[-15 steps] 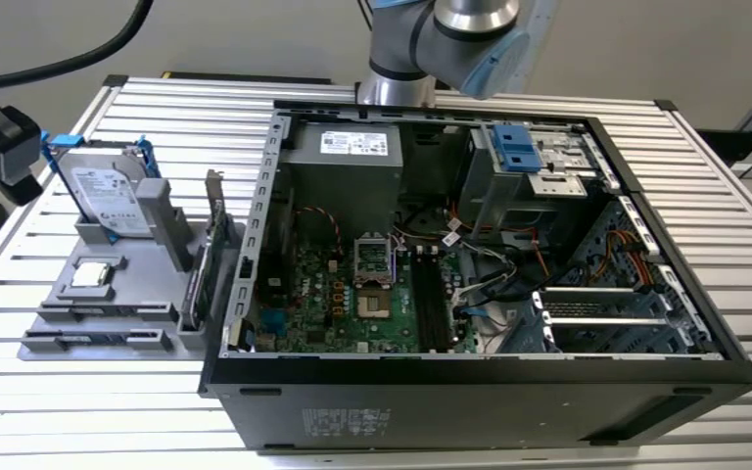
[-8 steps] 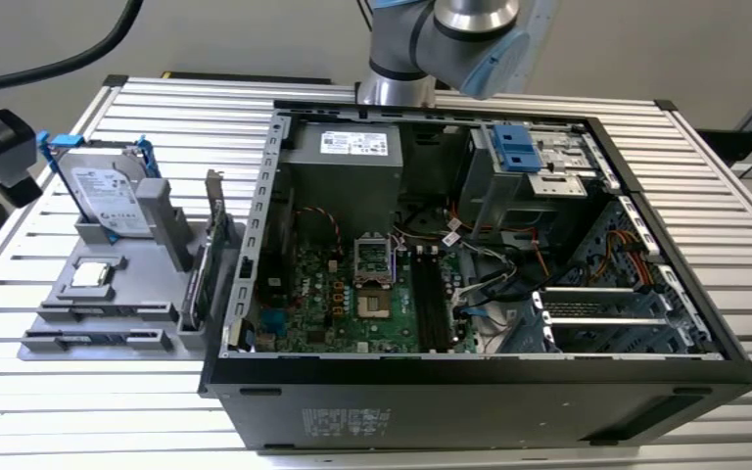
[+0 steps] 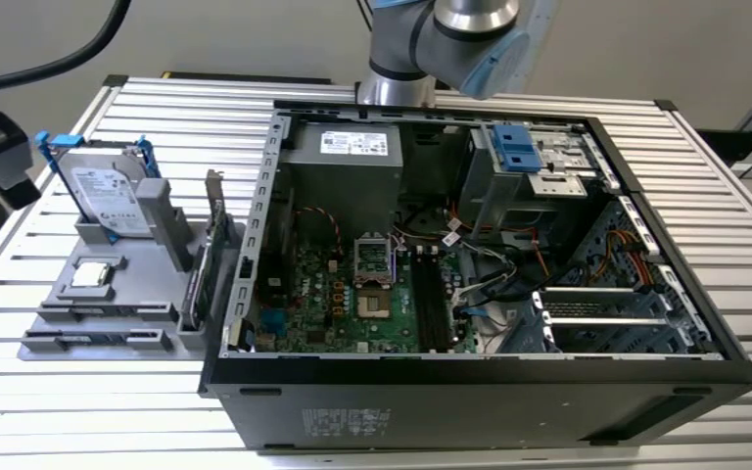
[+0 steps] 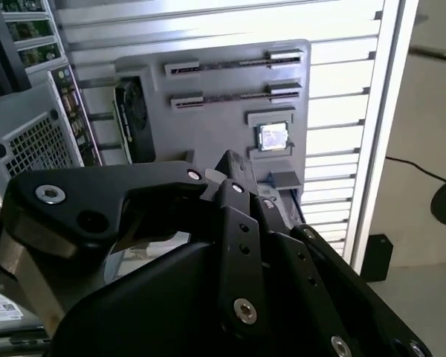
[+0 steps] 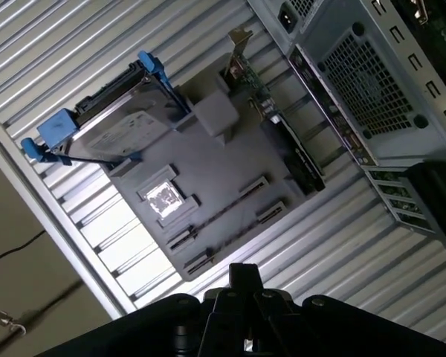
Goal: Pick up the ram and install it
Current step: 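Pick up the ram and move it above insertion slot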
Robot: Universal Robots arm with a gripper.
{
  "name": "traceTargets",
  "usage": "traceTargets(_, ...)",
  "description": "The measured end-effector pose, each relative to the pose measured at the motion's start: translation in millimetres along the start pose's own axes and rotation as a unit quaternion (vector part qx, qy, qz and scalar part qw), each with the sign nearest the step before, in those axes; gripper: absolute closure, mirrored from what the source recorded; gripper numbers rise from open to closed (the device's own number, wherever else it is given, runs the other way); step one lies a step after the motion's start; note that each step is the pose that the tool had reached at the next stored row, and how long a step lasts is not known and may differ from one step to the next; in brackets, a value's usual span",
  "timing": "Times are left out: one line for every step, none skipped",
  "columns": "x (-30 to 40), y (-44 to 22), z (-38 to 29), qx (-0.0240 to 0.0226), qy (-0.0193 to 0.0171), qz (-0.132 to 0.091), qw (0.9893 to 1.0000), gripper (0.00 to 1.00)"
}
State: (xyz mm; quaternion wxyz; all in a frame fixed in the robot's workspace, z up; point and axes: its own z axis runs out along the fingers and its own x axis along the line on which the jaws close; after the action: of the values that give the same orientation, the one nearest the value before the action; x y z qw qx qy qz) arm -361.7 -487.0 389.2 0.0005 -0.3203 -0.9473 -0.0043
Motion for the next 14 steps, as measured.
traceTargets(0.0, 0.0, 0.0, 0.0006, -0.0005, 0.004, 1.0, 1.0)
traceTargets(0.0, -0.1, 0.0, 0.0011, -0.0009, 0.007, 1.0, 1.0)
traceTargets(0.1, -0.1, 0.0, 0.0014, -0.0012, 0.012, 0.9999, 1.0)
traceTargets(0.1, -0.1, 0.0, 0.0017, -0.0014, 0.016, 0.9999, 1.0)
traceTargets(0.1, -0.1, 0.0, 0.002, -0.0017, 0.021, 0.9998, 1.0)
traceTargets(0.2, -0.2, 0.0, 0.0022, -0.0019, 0.025, 0.9997, 1.0)
traceTargets(0.2, -0.2, 0.0, 0.0024, -0.0021, 0.03, 0.9995, 1.0)
traceTargets(0.3, -0.2, 0.0, 0.0025, -0.0022, 0.035, 0.9994, 1.0)
traceTargets(0.5, -0.3, 0.1, 0.0026, -0.0023, 0.04, 0.9992, 1.0)
traceTargets(0.6, -0.5, 0.3, 0.0025, -0.0023, 0.046, 0.999, 1.0)
traceTargets(0.8, -0.6, 0.6, 0.0024, -0.0024, 0.051, 0.9987, 1.0)
traceTargets(1.0, -0.8, 0.8, 0.0024, -0.0024, 0.056, 0.9984, 1.0)
traceTargets(1.2, -0.9, 1.0, 0.0024, -0.0025, 0.061, 0.9981, 1.0)
traceTargets(1.5, -1.1, 1.1, 0.0025, -0.0025, 0.066, 0.9978, 1.0)
